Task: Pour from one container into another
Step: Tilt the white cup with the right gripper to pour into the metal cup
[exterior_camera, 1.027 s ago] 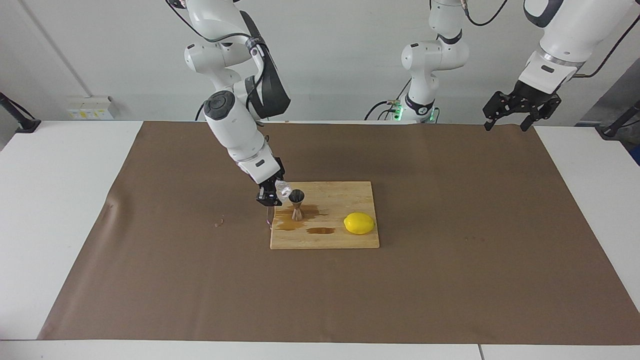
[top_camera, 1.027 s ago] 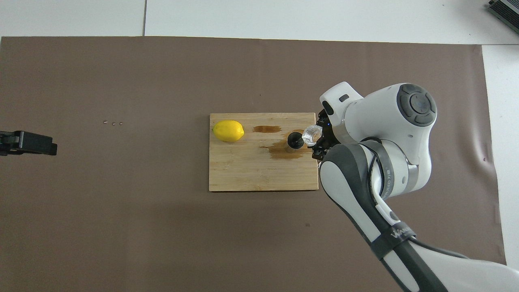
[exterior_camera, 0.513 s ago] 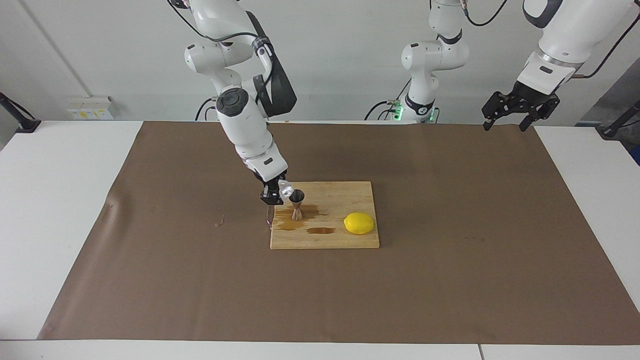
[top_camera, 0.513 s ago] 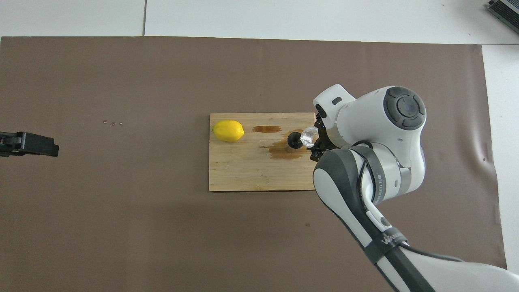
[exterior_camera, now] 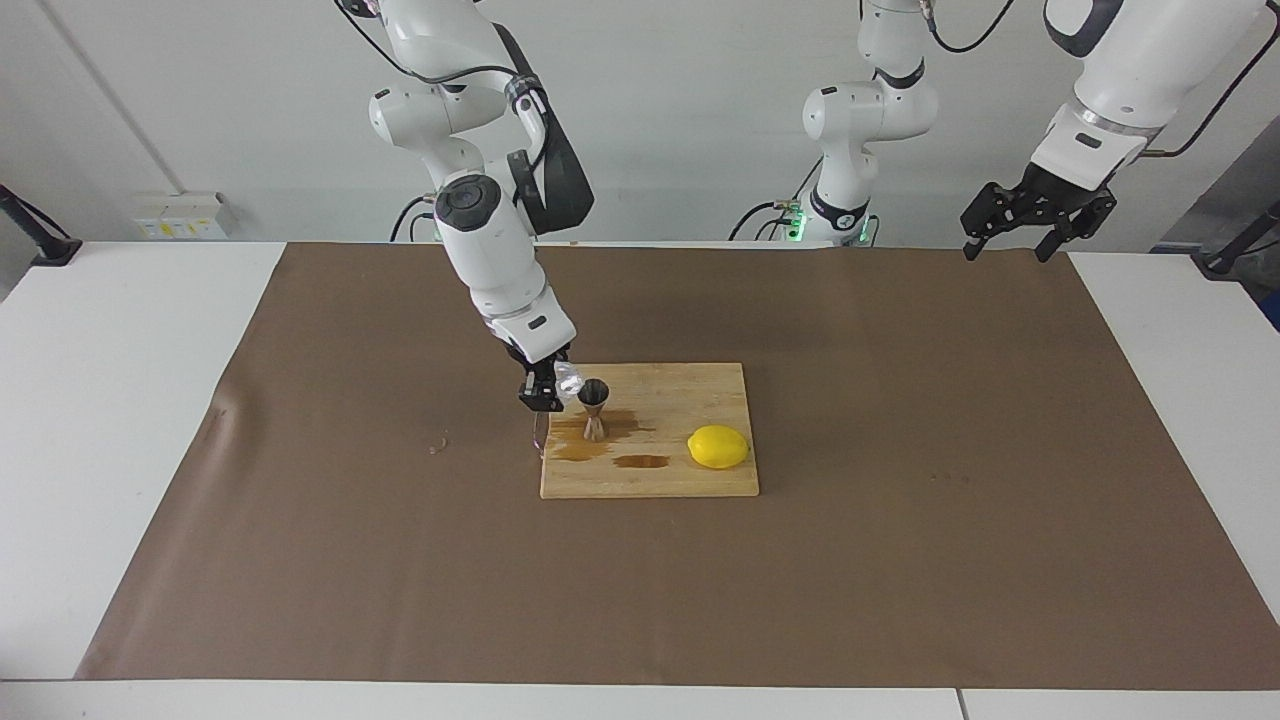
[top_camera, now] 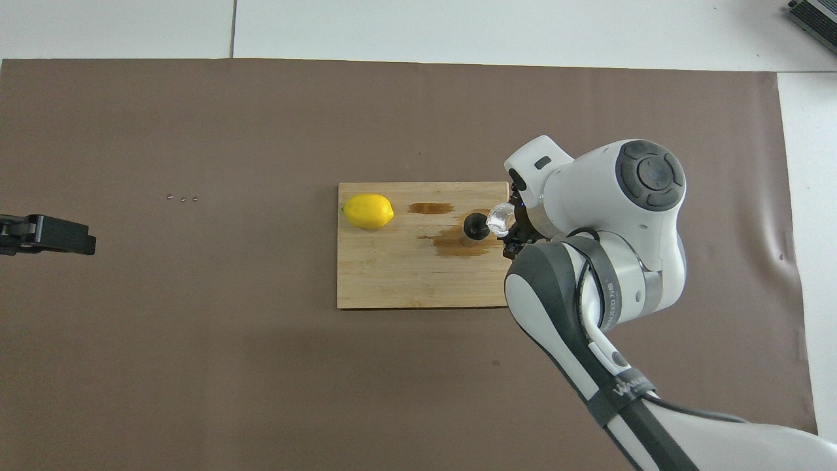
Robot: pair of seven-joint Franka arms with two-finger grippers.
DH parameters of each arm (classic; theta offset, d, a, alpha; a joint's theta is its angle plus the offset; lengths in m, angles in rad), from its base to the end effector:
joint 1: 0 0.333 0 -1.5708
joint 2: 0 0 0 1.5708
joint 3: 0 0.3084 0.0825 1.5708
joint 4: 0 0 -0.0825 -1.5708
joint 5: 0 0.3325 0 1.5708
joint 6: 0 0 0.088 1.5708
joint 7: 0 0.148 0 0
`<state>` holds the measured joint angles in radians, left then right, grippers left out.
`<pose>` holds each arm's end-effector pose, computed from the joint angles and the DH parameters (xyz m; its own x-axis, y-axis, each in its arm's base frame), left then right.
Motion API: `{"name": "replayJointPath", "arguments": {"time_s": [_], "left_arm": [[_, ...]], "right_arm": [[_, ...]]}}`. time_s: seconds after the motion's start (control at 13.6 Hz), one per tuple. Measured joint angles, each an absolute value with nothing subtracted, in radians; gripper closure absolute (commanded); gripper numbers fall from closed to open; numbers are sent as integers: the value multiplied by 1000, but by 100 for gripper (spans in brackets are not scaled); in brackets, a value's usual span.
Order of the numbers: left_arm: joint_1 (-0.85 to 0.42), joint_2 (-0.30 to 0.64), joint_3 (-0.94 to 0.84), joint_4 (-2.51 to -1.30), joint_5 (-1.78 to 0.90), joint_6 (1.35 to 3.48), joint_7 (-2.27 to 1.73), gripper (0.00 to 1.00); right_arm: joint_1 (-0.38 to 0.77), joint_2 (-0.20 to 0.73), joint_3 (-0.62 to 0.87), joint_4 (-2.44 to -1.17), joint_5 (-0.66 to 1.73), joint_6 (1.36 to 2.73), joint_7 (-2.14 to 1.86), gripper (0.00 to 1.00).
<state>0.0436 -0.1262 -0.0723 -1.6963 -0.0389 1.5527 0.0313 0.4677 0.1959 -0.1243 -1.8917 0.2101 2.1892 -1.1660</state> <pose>0.4606 -0.0210 0.5825 0.9981 -0.0599 -0.0168 -0.0594 -0.9978 0.0303 0.5347 0.2095 0.3904 0.1650 0.9693 0.1824 0.9847 -0.1723 0.0249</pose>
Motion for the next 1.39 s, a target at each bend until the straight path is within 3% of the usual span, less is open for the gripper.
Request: {"name": "replayJointPath", "arguments": {"time_s": [1.39], "left_arm": [[30, -126, -58, -1696, -39, 1551, 31, 0]], "right_arm": [[490, 196, -124, -1892, 170, 2190, -1161, 52]]}}
